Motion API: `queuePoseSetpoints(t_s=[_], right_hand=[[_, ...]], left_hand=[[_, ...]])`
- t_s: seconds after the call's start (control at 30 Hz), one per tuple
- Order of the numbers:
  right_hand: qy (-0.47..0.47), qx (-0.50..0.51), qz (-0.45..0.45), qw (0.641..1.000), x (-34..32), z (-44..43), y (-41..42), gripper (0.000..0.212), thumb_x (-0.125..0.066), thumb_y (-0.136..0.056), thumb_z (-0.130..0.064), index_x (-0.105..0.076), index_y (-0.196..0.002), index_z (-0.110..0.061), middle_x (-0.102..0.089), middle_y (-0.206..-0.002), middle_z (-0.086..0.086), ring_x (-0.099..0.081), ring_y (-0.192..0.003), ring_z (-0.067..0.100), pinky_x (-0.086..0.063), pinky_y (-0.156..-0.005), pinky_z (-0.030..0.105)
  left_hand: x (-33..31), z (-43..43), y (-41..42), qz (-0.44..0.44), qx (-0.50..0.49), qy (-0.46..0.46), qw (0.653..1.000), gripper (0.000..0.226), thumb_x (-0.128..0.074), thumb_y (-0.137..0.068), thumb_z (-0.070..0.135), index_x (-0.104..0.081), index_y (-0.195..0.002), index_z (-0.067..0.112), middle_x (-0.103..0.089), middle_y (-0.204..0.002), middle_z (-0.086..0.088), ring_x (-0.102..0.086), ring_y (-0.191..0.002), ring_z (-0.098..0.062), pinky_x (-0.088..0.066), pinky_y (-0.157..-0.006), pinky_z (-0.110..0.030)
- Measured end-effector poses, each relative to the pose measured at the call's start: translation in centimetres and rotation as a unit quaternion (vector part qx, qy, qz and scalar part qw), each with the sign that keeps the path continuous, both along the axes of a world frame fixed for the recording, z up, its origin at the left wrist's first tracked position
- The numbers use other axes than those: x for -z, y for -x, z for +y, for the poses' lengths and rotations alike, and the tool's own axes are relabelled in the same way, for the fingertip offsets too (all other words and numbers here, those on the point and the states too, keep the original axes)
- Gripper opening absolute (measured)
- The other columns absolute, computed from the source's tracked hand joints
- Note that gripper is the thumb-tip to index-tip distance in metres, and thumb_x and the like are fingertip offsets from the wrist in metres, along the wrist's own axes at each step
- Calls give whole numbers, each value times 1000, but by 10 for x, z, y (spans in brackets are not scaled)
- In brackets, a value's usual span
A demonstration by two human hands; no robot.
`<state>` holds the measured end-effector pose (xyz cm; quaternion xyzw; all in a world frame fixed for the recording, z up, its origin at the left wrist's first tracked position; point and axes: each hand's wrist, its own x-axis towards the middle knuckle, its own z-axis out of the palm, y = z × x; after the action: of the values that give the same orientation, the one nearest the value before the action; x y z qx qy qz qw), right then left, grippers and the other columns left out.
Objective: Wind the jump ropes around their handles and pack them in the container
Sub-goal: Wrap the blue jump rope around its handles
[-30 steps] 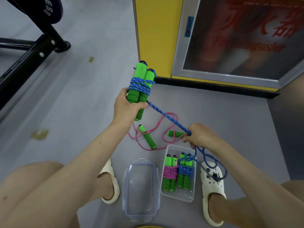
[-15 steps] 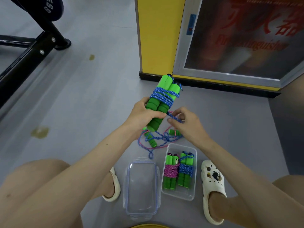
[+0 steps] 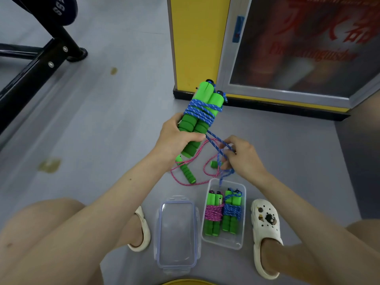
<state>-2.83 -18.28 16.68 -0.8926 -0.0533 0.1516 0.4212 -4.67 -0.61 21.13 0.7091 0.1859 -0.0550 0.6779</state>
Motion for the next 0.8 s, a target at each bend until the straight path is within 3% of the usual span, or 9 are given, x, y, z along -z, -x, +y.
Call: queuePoseSetpoints(t_s=[0.07,0.17,0.3,0.37,0.43,0.53,0.63,0.7,0.8], right_hand=[[69,-42,0,997,0,-6,-2,24,-46,-86,10,-58,-80,-10,-62,-93,15,-65,-74,23,-46,-60,29],[142,-31,-11,989,1,-15,-7,23,-48,-79,13,-68,-84,4,-58,-93,17,-56,-82,29,-36,-61,27],[-71,37,33,996,-9,-15,-9,42,-41,-82,19,-68,-93,-10,-62,-95,14,-55,-69,15,-51,-55,27],[-144,21,96,985,-15,-14,-6,35,-43,-92,9,-62,-110,-15,-62,-91,9,-53,-56,5,-43,-44,18],[-159,-4,130,979,-16,-14,-5,23,-49,-96,-6,-60,-115,-13,-60,-75,6,-42,-41,1,-31,-38,15],[-171,-19,129,977,-17,-14,-3,21,-54,-95,-21,-66,-108,-11,-44,-56,4,-28,-35,2,-23,-36,13],[-149,-23,123,981,-24,-12,-4,24,-52,-96,-30,-70,-89,-16,-31,-51,3,-22,-36,4,-24,-37,12],[-146,3,131,981,-25,-13,-7,25,-52,-96,-27,-71,-85,-15,-33,-48,1,-24,-37,6,-26,-38,12],[-172,35,150,973,-27,-14,-12,21,-58,-93,-19,-72,-80,-10,-49,-52,2,-31,-43,8,-27,-42,16]], left_hand=[[-1,2,-1,-2,-5,-13,1000,50,-78,-70,-3,-59,-111,19,-67,-86,2,-65,-71,-12,-55,-57,-24],[2,4,-2,-5,-13,-31,999,51,-78,-69,-1,-59,-112,19,-68,-91,-2,-66,-75,-16,-56,-60,-27],[3,8,-5,-6,-21,-65,998,52,-78,-69,0,-55,-112,20,-67,-95,-5,-66,-77,-18,-53,-57,-24],[5,9,-7,3,-25,-67,997,52,-78,-70,1,-53,-111,22,-66,-94,-3,-65,-78,-18,-52,-57,-24],[5,10,-8,4,-33,-72,997,53,-79,-70,1,-53,-111,22,-65,-93,-2,-65,-78,-17,-51,-57,-24],[7,12,-10,5,-42,-90,995,54,-79,-69,2,-53,-113,21,-65,-92,-1,-65,-78,-18,-53,-59,-26],[9,9,-7,-14,-21,-164,986,56,-80,-64,14,-53,-110,29,-65,-91,3,-67,-83,-24,-58,-72,-42],[10,7,-4,-33,9,-235,971,58,-77,-61,23,-53,-112,33,-64,-89,7,-66,-82,-24,-57,-74,-48],[13,6,-3,-40,29,-296,954,58,-77,-69,20,-52,-120,30,-62,-93,7,-63,-85,-23,-54,-77,-44]])
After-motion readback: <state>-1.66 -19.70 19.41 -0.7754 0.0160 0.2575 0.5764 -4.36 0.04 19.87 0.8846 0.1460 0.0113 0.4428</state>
